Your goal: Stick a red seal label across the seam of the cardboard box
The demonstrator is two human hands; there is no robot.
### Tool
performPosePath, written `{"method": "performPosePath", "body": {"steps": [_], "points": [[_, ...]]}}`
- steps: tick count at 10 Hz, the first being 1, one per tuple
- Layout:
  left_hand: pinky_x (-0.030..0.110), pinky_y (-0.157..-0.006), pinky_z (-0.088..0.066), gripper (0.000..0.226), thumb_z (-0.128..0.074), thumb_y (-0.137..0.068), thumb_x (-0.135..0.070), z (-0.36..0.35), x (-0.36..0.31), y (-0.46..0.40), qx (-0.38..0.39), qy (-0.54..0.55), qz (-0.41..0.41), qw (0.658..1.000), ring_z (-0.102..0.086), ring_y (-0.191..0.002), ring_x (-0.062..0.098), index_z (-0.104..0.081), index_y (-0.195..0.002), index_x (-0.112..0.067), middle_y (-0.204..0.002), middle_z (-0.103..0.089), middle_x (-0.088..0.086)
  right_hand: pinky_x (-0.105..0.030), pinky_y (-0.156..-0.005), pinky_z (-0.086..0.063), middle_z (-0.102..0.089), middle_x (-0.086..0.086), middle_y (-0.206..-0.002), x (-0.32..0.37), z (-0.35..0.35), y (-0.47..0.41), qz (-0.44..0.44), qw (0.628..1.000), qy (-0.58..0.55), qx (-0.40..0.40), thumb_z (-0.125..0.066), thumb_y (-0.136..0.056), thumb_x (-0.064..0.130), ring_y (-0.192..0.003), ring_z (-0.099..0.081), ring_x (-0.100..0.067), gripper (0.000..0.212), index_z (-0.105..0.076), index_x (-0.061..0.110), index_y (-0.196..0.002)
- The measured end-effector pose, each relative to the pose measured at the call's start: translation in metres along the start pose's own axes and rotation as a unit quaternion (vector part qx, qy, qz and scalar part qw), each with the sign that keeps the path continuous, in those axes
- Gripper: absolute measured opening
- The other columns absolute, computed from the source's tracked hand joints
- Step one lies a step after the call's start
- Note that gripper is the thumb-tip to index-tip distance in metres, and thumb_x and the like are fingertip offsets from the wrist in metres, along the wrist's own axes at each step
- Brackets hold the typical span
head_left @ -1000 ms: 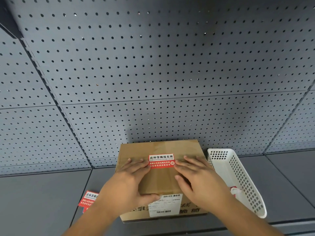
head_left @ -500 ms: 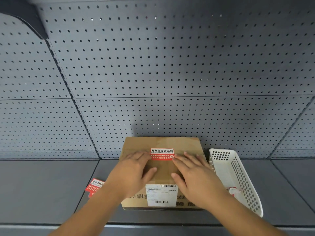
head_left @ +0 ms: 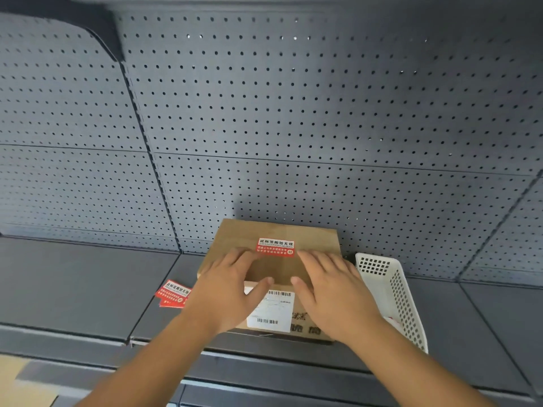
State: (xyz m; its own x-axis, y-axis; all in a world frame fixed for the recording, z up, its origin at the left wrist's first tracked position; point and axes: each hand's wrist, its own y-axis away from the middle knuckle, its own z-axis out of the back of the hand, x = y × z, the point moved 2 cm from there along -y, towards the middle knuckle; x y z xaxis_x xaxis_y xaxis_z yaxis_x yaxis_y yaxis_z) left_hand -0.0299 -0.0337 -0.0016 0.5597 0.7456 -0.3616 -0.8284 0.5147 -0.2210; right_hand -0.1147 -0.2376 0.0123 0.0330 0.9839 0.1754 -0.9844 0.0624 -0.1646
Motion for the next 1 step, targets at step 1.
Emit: {"method": "performPosePath", "body": {"steps": [1], "points": [[0.048, -0.108, -0.043, 0.061, -0.039, -0.09, -0.073, 0.0094, -0.0053, 0.0109, 0.009, 0.028, 0.024, 0.999, -0.053, -0.126, 0.015, -0.052, -0.138, -0.037, -0.14, -0.055, -0.015, -0.046, -0.118, -0.03, -0.043, 0.007, -0.157, 0.007, 0.0047, 0.0079, 0.002, 1.0, 0.007, -0.003, -0.023, -0.102, 0.057, -0.142, -0.037, -0.023, 0.059, -0.027, 0.031, -0.155]]}}
